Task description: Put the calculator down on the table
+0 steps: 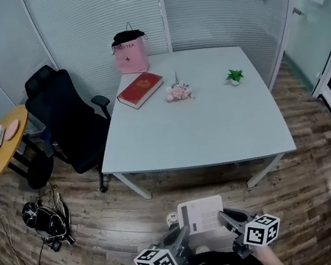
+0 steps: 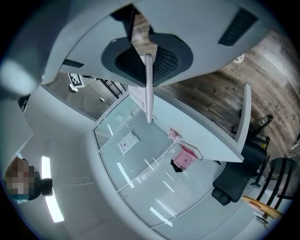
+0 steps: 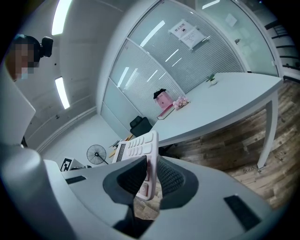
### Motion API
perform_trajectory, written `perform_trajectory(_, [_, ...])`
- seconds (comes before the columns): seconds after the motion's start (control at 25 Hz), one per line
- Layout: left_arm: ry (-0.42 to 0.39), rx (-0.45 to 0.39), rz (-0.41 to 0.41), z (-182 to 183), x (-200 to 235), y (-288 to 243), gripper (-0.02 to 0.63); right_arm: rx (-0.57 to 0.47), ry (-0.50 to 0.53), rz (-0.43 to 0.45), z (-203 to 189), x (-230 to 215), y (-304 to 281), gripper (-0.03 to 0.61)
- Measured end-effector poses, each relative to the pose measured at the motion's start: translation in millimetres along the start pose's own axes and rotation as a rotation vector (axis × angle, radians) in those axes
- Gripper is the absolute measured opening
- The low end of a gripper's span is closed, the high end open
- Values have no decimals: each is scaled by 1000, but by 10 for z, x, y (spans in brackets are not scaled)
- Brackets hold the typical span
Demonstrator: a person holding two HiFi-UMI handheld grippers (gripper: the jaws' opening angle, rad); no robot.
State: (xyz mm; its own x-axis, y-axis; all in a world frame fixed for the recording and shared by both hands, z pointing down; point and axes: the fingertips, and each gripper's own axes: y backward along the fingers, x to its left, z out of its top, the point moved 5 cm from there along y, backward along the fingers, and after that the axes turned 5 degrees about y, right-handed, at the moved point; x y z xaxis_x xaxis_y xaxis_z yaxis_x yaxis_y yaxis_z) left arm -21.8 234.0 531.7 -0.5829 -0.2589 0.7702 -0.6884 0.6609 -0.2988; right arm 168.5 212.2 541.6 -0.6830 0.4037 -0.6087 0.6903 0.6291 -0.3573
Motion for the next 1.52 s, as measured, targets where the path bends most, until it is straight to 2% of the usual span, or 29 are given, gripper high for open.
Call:
perform_trajectory(0.24, [-30,55,-35,419,156,-365,55,-42,-35,-37,268,-183,-285,75])
perform_trajectory(0.44, [-25,99,-71,824,343,-701,55,-61,-48,-88,580,-328,-613,75])
perform_trajectory(0.6, [-16,128,-102,1217,515,-968,55,-87,-60,-130,863,-404,-910,75])
perform_trajectory(0.76, [-41,160,-124,1623,640,-1175,55,-119,-69,-166,1103,-445,-1199,77])
perform_trajectory(1.08, [-81,161,-162,2332,1020,-1399,55,-166,-57,-190,1490,-418,-1872,77])
perform_trajectory(1.32, [-55,136,-153,2645,1238,-1520,55,-154,-19,-203,1718,-443,-2240,77])
perform_trajectory(1.52, [-21,89,-130,2863,1280,-1664,55,-130,15,-176,2027,-534,-2452,77])
